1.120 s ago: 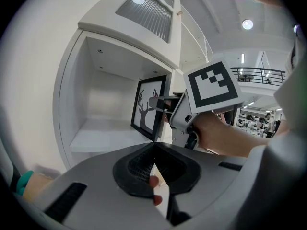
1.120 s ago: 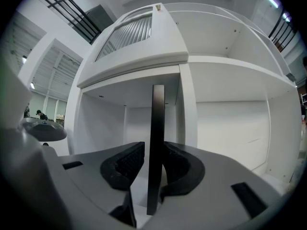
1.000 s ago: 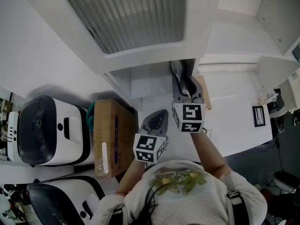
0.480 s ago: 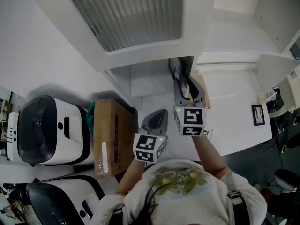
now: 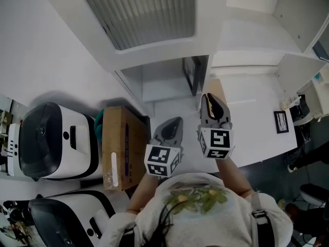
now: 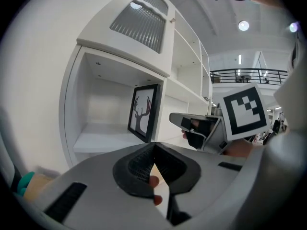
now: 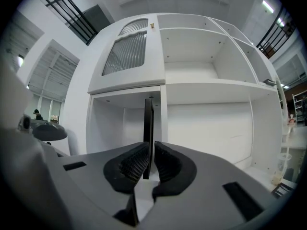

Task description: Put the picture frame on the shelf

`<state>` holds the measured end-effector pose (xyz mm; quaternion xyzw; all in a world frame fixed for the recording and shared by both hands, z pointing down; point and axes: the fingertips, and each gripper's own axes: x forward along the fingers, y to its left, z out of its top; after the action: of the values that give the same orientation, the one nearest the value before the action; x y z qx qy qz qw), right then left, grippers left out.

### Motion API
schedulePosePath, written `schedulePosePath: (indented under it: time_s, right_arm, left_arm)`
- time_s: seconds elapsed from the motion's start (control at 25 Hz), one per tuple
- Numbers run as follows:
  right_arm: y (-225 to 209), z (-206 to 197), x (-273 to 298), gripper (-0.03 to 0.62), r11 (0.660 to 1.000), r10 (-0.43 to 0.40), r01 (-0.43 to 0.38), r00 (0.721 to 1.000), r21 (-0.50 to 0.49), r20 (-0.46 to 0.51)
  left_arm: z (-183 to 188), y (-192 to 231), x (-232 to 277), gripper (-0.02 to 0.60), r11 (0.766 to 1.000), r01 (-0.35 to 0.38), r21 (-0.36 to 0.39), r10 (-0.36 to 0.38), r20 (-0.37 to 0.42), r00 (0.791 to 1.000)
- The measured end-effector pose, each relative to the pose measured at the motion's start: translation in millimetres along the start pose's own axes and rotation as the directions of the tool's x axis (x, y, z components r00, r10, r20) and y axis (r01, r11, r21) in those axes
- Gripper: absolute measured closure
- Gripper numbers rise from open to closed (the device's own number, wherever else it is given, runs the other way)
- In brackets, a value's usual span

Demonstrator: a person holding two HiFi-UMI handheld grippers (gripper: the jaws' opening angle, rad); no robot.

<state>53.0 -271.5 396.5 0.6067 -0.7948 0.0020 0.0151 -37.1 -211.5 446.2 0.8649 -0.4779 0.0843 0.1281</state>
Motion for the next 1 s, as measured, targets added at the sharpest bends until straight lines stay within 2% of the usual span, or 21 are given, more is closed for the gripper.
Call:
schedulePosePath:
  time_s: [0.2,0.44,0.76,1.0]
  right_arm:
    - [13.9,-10.0,-21.5,0.558,0.995,0.090,-0.089,0.996,0.051,-0.019]
    - [45.8,-16.7,-44.1,0.563,0.972,0.212,-0.207,0.977,0.110,-0.032]
    - [70.3,-23.8,-72.1,0.563,0.960,0.260,-0.250,0.963,0.130,-0.072]
    - [86.0,-24.2,-88.2,0.563,0.961,0.261,-0.250,0.961,0.123,-0.087]
  left_arm:
    - [1.4,-11.3,-9.8,0.555,1.000,0.011,0.007,-0.011,0.006,1.000]
    - [4.1,-18.6,-23.5,0.555,1.000,0.026,0.009,-0.026,0.013,1.000]
    - [3.8,-28.7,-43.6,0.555,0.999,0.034,0.006,-0.035,0.025,0.999]
    - [3.1,-31.6,-63.1,0.555,0.999,0.041,0.008,-0.041,0.030,0.999]
